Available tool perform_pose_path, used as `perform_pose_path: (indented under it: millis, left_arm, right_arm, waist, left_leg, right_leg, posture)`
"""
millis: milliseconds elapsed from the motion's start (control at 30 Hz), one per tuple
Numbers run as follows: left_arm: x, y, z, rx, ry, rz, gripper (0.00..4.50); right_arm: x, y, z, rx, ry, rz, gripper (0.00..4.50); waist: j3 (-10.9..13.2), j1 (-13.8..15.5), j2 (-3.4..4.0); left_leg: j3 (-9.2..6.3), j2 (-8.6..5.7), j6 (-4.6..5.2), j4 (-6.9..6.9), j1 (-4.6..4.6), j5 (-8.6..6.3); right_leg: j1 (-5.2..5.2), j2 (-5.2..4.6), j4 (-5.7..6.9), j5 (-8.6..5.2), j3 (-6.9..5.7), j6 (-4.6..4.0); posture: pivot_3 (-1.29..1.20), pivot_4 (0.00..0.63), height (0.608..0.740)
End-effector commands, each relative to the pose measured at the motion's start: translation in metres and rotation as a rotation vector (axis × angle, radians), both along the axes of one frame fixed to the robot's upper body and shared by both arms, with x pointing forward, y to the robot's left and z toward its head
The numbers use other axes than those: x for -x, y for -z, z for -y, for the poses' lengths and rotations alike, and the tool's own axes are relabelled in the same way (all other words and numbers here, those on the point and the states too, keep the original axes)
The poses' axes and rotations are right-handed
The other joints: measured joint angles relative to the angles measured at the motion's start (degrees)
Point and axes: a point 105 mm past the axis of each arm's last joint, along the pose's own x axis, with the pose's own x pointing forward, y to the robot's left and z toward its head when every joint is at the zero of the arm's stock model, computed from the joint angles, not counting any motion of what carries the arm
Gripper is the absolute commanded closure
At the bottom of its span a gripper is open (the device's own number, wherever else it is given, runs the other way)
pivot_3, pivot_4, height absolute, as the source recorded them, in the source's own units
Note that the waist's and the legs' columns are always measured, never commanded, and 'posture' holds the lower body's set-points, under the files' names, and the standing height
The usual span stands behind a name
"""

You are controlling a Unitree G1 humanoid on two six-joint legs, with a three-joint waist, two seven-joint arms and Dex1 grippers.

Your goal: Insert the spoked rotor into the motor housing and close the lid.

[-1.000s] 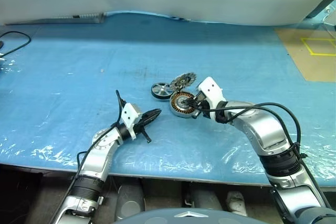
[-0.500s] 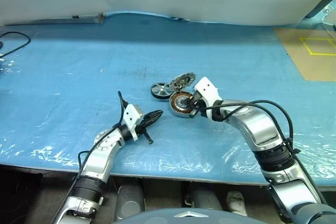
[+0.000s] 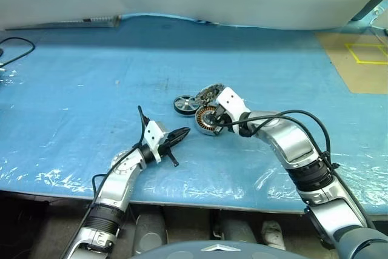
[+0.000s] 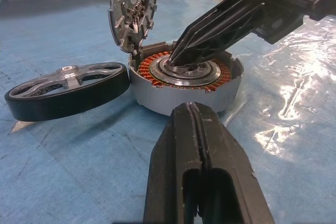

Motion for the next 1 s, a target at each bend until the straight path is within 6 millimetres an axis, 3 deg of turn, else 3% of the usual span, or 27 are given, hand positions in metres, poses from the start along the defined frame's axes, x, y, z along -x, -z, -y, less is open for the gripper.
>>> perform_pose_path:
  millis: [33, 300, 1000]
  left_arm:
    - [0.003, -0.001, 0.002, 0.003, 0.012, 0.014, 4.50]
    - [0.001, -0.001, 0.004, -0.003, 0.025, 0.012, 4.50]
    - [0.001, 0.001, 0.008, -0.007, 0.036, 0.008, 4.50]
  right_arm:
    - [-0.002, -0.008, -0.002, 0.006, -0.003, 0.034, 4.48]
    - [0.007, -0.011, 0.000, 0.022, -0.036, 0.019, 4.48]
    - [0.006, -0.019, 0.007, 0.097, -0.047, 0.044, 4.48]
  waist:
    - [0.00, 0.00, 0.00]
    - [0.00, 0.02, 0.00]
    - [0.00, 0.04, 0.01]
  left_leg:
    - [0.00, -0.01, 0.00, 0.00, 0.00, 0.00]
    - [0.00, -0.01, 0.00, 0.01, 0.00, 0.00]
    - [0.00, 0.00, 0.00, 0.02, 0.00, 0.00]
  right_leg:
    - [0.00, 0.00, 0.00, 0.00, 0.00, 0.00]
    - [0.00, 0.00, 0.01, 0.00, 0.01, 0.00]
    - [0.00, 0.00, 0.03, 0.00, 0.01, 0.00]
  posture:
    - [0.00, 0.150, 0.740]
    - [0.00, 0.150, 0.740]
    - [0.00, 0.150, 0.740]
